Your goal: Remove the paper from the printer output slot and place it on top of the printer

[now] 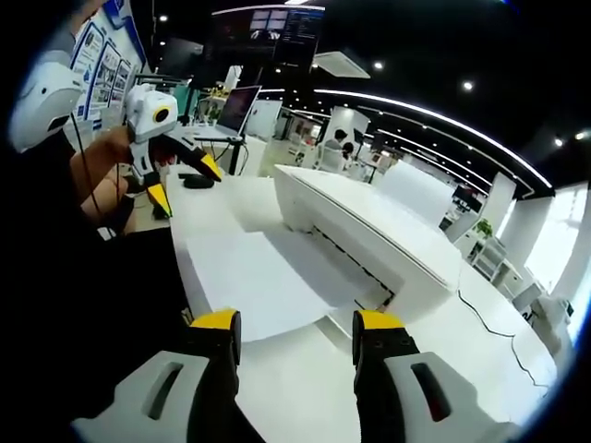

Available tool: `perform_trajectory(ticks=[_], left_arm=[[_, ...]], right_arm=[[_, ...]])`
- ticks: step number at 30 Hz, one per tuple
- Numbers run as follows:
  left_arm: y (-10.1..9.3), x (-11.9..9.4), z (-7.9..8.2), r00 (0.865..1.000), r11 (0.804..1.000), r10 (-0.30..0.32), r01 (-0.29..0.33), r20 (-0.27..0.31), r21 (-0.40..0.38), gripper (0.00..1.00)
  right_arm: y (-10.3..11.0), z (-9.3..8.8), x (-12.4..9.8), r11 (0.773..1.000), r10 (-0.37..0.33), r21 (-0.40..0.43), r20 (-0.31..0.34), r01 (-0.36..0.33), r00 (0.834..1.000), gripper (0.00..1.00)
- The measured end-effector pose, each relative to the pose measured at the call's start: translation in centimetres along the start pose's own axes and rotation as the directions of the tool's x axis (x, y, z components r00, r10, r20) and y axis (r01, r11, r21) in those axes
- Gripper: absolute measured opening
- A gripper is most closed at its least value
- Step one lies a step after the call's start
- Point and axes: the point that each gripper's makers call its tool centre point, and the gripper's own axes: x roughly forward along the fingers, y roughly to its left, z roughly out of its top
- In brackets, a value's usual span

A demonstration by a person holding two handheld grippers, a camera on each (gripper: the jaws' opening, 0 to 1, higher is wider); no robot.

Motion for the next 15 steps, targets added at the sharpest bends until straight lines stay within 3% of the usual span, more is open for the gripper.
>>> perform_trajectory(ticks=[15], left_arm=[[-1.1,1.1,0.0,1.0,1.0,-0.015,0.015,0.012,0.005,0.65]], right_arm=[[-0.4,1.1,0.7,1.0,0.004,0.004,0.023,-0.004,1.0,0.44]])
